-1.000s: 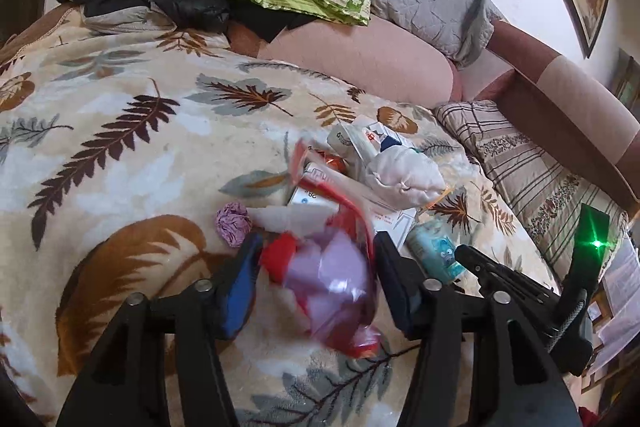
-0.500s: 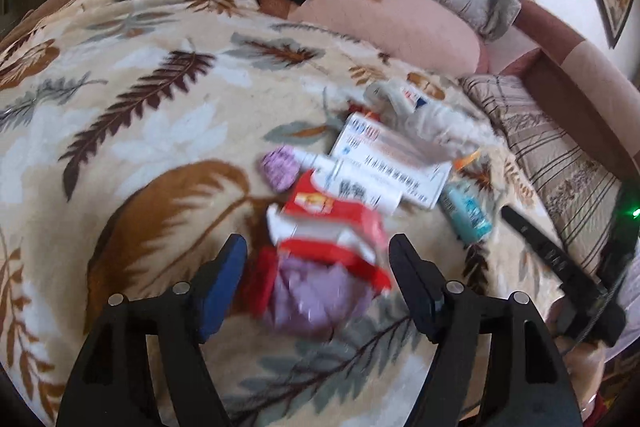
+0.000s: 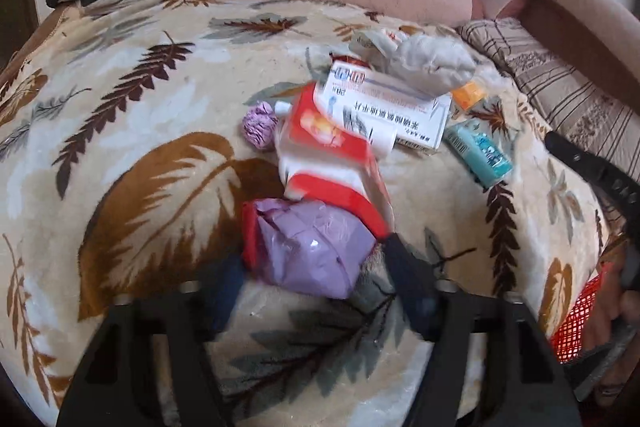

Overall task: Collect trash
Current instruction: 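Lift the wrapper with the left tool while the right tool grasps the red torn packet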

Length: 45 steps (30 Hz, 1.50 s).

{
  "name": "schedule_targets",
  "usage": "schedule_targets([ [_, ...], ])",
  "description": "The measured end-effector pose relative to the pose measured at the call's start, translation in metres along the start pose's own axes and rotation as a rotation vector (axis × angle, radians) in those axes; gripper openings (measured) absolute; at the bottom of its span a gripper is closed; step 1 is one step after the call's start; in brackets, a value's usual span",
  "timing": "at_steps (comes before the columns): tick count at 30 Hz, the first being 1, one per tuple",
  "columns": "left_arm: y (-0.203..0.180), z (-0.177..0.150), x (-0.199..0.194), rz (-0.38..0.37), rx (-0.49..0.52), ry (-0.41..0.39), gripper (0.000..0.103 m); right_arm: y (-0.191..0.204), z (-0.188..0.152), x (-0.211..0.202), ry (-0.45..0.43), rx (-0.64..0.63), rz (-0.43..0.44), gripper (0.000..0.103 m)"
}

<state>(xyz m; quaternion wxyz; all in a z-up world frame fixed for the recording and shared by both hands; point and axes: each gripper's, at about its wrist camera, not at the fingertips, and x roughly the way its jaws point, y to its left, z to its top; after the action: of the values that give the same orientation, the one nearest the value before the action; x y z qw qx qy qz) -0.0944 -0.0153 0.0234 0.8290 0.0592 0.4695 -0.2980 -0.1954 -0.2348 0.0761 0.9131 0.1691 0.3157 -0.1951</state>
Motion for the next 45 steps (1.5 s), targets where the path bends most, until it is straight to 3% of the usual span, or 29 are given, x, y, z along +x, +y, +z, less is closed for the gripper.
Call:
schedule_targets([
  [3,-0.002,-0.001,-0.001,-0.024,0.013,-0.002,0.039,0.000,0.001,-0.003,-0.007,-0.003,-0.001,0.007],
  [11,-0.019,0.000,-0.043,-0.014,0.099,-0.271,0.034,0.005,0.005,-0.015,-0.038,-0.008,-0.017,0.007],
  [19,-0.015,0.006,-0.041,-0.071,0.057,-0.252,0.034,0.001,-0.002,-0.033,-0.054,0.017,-0.044,0.007],
  [27,-0.028,-0.004,-0.049,-0.094,0.125,-0.283,0.034,0.006,-0.022,-0.062,-0.080,0.025,-0.022,0.007],
  [30,-0.032,-0.006,-0.053,-0.097,0.141,-0.297,0.034,0.007,-0.019,-0.058,-0.037,0.046,0.021,0.007],
  [32,-0.032,-0.007,-0.053,-0.095,0.144,-0.290,0.034,0.008,-0.015,-0.049,-0.012,0.034,0.026,0.015],
  [34,-0.030,-0.005,-0.051,-0.094,0.137,-0.284,0.034,0.011,-0.013,-0.031,0.039,0.007,-0.006,0.076],
  [37,-0.022,0.000,-0.046,-0.085,0.110,-0.276,0.034,0.012,-0.023,-0.008,0.136,0.016,0.074,0.076],
  [39,-0.013,0.005,-0.042,-0.088,0.072,-0.268,0.034,0.017,-0.035,0.002,0.217,0.013,0.066,0.071],
  [42,-0.002,0.009,-0.034,-0.113,0.006,-0.235,0.034,0.012,-0.054,0.000,0.258,0.022,0.038,0.066],
  [45,-0.007,0.008,-0.031,-0.121,0.023,-0.227,0.034,0.004,-0.060,-0.004,0.260,0.040,0.031,0.060],
])
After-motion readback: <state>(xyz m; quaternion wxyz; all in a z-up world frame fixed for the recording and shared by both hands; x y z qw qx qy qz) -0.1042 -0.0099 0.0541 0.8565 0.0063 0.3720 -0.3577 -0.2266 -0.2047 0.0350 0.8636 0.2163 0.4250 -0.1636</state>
